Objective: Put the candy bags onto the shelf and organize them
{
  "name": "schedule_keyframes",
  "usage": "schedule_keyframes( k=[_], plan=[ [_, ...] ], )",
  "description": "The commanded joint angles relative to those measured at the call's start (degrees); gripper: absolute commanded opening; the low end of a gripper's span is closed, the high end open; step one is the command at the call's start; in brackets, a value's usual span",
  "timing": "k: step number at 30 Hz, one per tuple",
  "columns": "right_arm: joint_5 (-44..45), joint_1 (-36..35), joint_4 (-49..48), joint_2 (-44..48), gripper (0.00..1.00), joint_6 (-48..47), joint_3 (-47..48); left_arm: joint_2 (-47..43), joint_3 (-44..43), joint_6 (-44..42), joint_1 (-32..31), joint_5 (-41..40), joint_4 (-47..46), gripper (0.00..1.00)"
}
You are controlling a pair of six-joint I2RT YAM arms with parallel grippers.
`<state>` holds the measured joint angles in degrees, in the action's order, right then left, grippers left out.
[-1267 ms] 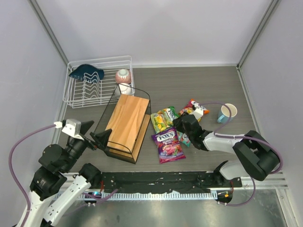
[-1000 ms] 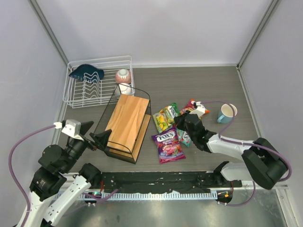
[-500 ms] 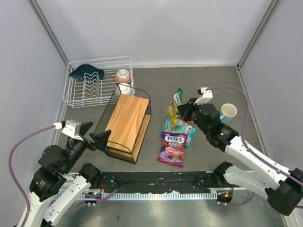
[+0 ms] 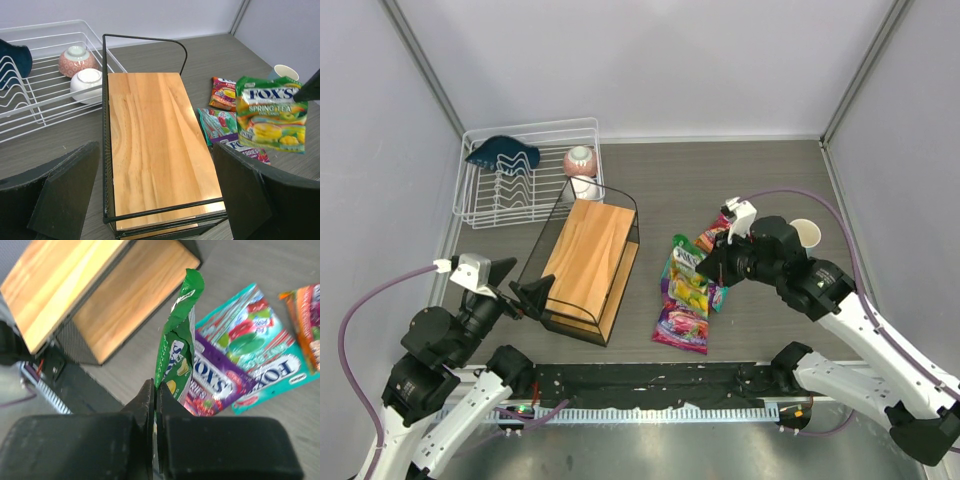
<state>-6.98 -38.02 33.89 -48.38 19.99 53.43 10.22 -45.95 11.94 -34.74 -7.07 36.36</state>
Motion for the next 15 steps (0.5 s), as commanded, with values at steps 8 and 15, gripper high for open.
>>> schedule_keyframes(
  k=[8,15],
  plan=[
    [-20.3,0.1,15.2,1.5,0.01,-6.2,3.7,0.2,-2.2,0.2,0.3,-0.2,-0.7,1.0],
    [-16.9,0.1,14.5,-4.3,0.12,-5.8,-2.0,0.6,-2.4,0.5,0.3,0.0,-0.4,0.99]
  ],
)
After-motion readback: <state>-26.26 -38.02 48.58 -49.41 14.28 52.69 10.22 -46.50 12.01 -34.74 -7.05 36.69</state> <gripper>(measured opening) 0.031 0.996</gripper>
